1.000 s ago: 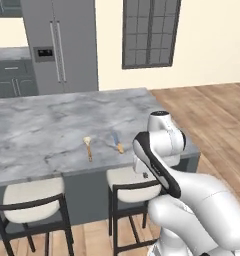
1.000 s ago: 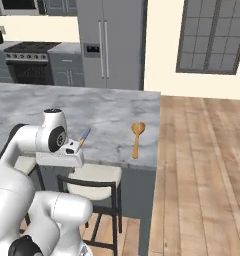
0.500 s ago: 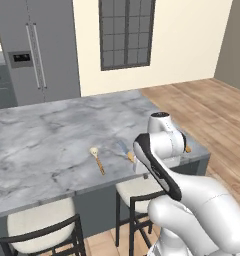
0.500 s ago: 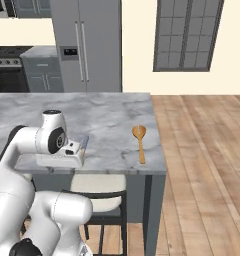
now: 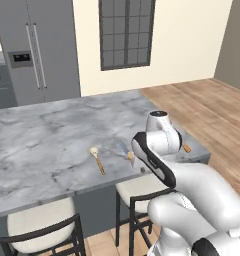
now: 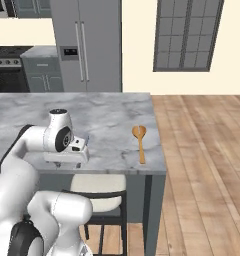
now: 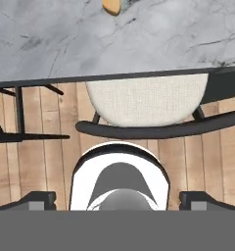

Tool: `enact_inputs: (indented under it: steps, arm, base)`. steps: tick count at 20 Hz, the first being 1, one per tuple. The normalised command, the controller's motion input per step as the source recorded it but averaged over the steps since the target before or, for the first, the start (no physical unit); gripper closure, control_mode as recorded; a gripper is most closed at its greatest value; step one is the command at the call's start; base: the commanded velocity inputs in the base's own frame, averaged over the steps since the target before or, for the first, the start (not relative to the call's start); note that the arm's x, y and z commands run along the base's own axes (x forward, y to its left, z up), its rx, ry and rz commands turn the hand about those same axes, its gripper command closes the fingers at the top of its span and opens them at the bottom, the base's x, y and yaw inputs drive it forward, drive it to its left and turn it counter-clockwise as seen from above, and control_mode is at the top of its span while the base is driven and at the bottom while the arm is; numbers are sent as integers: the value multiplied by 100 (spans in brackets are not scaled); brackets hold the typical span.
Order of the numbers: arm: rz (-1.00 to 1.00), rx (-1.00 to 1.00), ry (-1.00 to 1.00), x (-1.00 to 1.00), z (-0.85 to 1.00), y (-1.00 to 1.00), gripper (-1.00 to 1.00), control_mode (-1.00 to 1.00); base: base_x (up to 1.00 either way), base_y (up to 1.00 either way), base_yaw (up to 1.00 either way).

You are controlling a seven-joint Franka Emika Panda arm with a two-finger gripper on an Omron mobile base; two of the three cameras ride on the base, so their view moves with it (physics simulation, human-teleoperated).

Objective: Pick up the metallic utensils from the counter and place them in the open drawer. Make sure not to pick up any wooden utensils.

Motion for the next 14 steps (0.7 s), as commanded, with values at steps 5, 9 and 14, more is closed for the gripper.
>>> enact_inputs:
  steps: [5,9,14]
  arm:
    - [0,0,-1,100,-23,15,-100,-100]
    - [0,0,0,100,0,36,-100,-100]
    - [0,0,0,100,0,3,-100,-100]
  base:
    - [0,0,0]
    - [0,0,0]
    - [0,0,0]
